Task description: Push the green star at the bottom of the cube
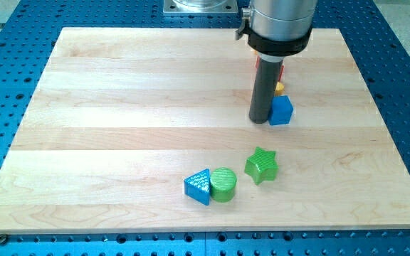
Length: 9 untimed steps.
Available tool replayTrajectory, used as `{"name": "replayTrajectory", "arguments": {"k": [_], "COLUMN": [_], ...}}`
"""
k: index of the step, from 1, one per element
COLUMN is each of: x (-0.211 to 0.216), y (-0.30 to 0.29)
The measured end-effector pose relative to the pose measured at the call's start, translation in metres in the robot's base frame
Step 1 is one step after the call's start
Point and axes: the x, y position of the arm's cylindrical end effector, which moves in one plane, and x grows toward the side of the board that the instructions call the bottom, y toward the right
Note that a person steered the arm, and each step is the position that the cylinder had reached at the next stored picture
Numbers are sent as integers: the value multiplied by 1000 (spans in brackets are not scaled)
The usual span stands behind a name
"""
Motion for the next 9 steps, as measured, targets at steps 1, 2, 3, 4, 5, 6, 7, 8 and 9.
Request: {"name": "replayTrajectory", "arguments": {"k": [1,2,3,4,5,6,7,8,9], "x": [0,10,46,106,170,180,172,139,101], "y": [-19,-100,-191,-264,-254,-194,-93,-24,18]}}
